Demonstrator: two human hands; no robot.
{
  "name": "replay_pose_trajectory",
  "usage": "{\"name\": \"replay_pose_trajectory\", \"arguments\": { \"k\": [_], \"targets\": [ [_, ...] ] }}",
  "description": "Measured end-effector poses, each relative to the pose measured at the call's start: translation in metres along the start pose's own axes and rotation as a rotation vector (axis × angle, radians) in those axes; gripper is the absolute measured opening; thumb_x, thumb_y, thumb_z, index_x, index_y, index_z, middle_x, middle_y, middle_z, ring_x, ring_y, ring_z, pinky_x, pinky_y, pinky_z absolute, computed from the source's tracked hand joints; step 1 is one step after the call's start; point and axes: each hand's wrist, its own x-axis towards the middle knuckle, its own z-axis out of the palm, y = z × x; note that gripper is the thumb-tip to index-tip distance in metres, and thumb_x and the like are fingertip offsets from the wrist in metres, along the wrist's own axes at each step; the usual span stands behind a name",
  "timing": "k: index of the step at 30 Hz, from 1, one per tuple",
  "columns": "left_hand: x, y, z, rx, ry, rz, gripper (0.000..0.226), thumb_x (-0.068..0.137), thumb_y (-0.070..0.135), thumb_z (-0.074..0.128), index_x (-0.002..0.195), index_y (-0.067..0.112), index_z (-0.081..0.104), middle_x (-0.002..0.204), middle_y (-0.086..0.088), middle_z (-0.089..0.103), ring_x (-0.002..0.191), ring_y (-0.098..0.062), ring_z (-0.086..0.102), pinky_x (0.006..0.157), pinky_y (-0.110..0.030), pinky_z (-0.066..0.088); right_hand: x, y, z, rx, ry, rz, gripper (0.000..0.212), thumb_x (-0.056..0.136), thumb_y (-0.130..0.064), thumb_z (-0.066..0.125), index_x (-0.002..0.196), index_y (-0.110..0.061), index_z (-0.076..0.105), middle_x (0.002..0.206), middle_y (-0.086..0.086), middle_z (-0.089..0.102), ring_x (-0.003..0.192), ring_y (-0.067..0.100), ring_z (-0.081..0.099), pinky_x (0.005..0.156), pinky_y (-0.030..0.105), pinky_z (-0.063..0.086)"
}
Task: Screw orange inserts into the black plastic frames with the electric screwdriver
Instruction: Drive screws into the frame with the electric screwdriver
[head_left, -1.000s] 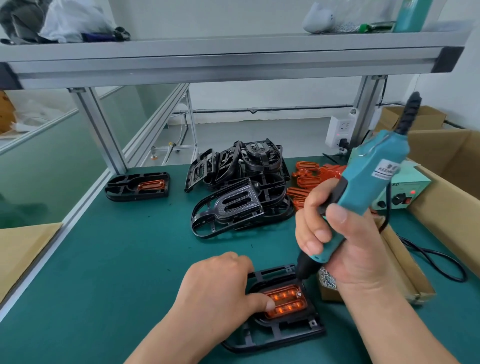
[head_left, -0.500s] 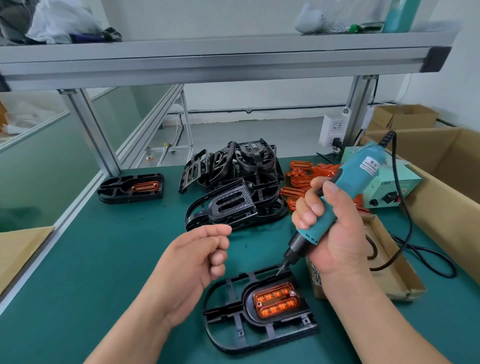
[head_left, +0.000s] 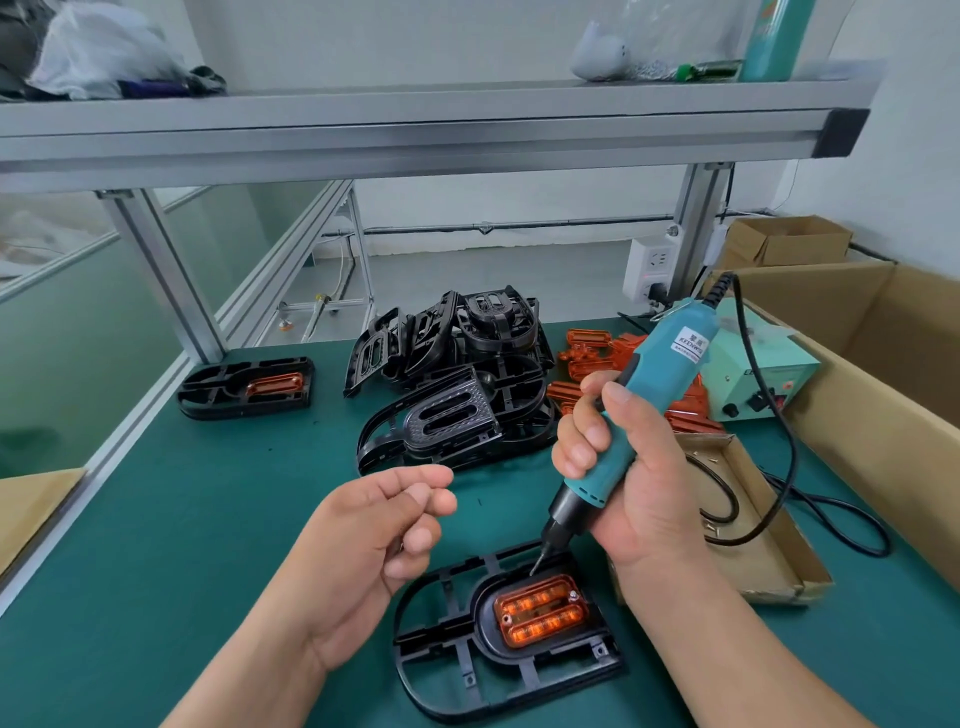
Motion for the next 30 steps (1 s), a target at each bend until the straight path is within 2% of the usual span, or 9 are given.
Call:
{"name": "replay_pose_trajectory", "arguments": {
  "k": [4,7,10,15,19,23,25,30],
  "targets": [
    [-0.002,0.000,0.000,0.001,-0.027,0.005,0.032,0.099,0.020,0.062,0.119,-0.004,0.064,0.078,-0.010,0.060,0.047,-0.007,0.036,0.038,-0.017,0.030,-0.001,0.001,0.001,0.013,0.002,0.008,0.017,0.088,-0.023,0.070,0.099,-0.012,0.065,0.065,0.000,0.046,0.054,0.013,0.047,0.051,0.025,0.043],
    [-0.004,0.002,0.001,0.034,-0.058,-0.001,0.032,0.092,0.036,0.069,0.102,0.006,0.068,0.069,-0.006,0.053,0.043,-0.008,0.030,0.038,-0.019,0.026,-0.002,0.003,0.001,0.011,0.002,0.014,0.017,0.088,-0.023,0.071,0.099,-0.011,0.065,0.065,0.000,0.046,0.053,0.013,0.048,0.050,0.025,0.043],
    [-0.005,0.003,0.003,0.048,-0.095,-0.014,0.029,0.088,0.042,0.072,0.089,0.013,0.072,0.068,-0.004,0.051,0.043,-0.007,0.029,0.039,-0.020,0.024,-0.002,0.006,0.001,0.005,0.001,0.028,0.017,0.088,-0.023,0.072,0.099,-0.012,0.066,0.066,0.000,0.046,0.053,0.013,0.048,0.051,0.025,0.043],
    [-0.005,0.002,0.004,0.047,-0.135,-0.021,0.028,0.087,0.038,0.074,0.090,0.010,0.074,0.071,-0.006,0.054,0.045,-0.007,0.031,0.039,-0.018,0.026,-0.003,0.009,0.001,-0.003,-0.018,0.041,0.015,0.090,-0.022,0.072,0.099,-0.012,0.066,0.067,0.001,0.047,0.054,0.014,0.049,0.051,0.026,0.044],
    [-0.006,0.001,0.005,0.064,-0.162,-0.039,0.024,0.088,0.024,0.074,0.100,0.003,0.077,0.087,-0.015,0.065,0.051,-0.008,0.036,0.041,-0.016,0.028,-0.004,0.011,0.002,-0.011,-0.024,0.049,0.016,0.091,-0.022,0.072,0.100,-0.011,0.066,0.067,0.001,0.047,0.054,0.015,0.049,0.051,0.027,0.044],
    [-0.008,0.000,0.006,0.102,-0.192,-0.054,0.017,0.090,0.013,0.071,0.103,0.005,0.077,0.098,-0.023,0.071,0.052,-0.009,0.039,0.043,-0.017,0.029,-0.005,0.012,0.003,-0.013,-0.021,0.046,0.016,0.090,-0.022,0.072,0.100,-0.012,0.067,0.066,0.001,0.047,0.054,0.015,0.049,0.051,0.027,0.044],
    [-0.009,-0.001,0.006,0.126,-0.221,-0.054,0.012,0.093,0.011,0.075,0.103,0.005,0.077,0.098,-0.023,0.072,0.052,-0.009,0.039,0.043,-0.017,0.029,-0.006,0.012,0.004,-0.011,-0.018,0.048,0.016,0.089,-0.023,0.073,0.100,-0.012,0.067,0.066,0.001,0.046,0.054,0.015,0.048,0.051,0.027,0.043],
    [-0.010,-0.001,0.009,0.204,-0.242,-0.040,0.030,0.082,0.023,0.082,0.105,0.004,0.079,0.088,-0.015,0.067,0.056,-0.010,0.040,0.045,-0.018,0.031,-0.008,0.014,0.008,0.014,-0.015,0.041,0.017,0.089,-0.024,0.073,0.099,-0.012,0.068,0.066,0.001,0.046,0.053,0.015,0.048,0.051,0.027,0.044]
  ]
}}
